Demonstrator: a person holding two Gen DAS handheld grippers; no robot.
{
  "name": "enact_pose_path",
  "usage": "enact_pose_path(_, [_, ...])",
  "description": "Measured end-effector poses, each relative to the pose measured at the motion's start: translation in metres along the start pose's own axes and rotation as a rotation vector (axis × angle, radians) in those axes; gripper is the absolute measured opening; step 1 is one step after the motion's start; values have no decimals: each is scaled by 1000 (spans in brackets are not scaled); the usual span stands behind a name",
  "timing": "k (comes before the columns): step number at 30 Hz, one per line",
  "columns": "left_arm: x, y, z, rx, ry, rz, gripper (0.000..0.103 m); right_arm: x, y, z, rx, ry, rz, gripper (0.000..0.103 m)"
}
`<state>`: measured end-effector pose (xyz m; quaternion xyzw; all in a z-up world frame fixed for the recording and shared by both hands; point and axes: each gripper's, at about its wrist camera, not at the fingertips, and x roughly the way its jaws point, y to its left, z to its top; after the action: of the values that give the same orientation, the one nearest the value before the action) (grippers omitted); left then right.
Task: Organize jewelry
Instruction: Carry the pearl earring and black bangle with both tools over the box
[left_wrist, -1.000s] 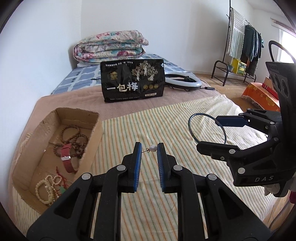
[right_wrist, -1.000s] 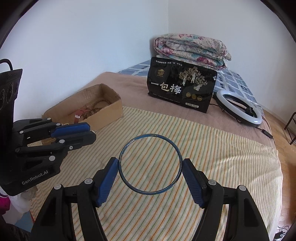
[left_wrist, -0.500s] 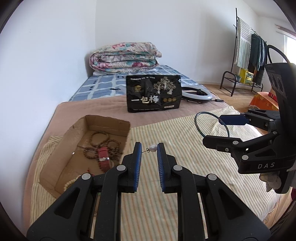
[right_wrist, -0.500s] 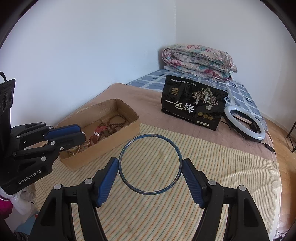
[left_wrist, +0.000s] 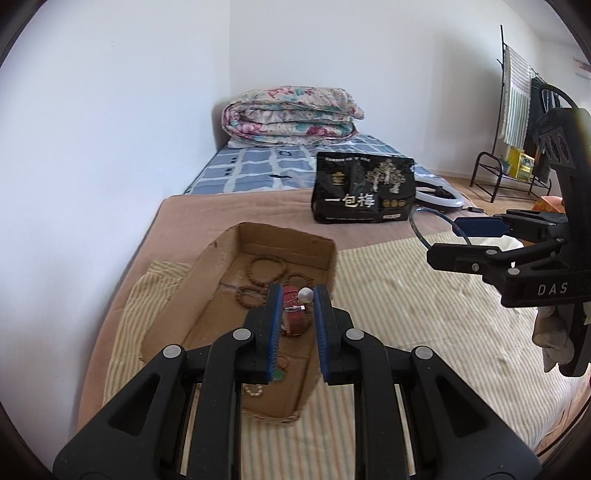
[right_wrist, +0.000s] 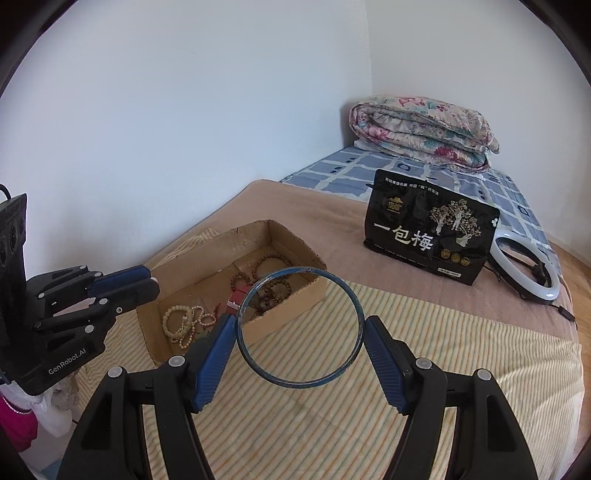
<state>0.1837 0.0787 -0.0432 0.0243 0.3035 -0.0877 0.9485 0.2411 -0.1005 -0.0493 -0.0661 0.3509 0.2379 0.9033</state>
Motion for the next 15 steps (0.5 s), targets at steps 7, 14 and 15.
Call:
enact_pose_path(7, [3, 26, -2, -32, 2, 36, 16, 27, 12, 17, 17, 18, 47, 73])
enact_pose_path(14, [8, 45, -6, -57, 10, 53, 16, 54, 31, 32, 9, 35, 80, 73])
enact_pose_path(15, [9, 47, -7, -61, 12, 54, 16, 57, 33, 33, 8, 37, 82, 73])
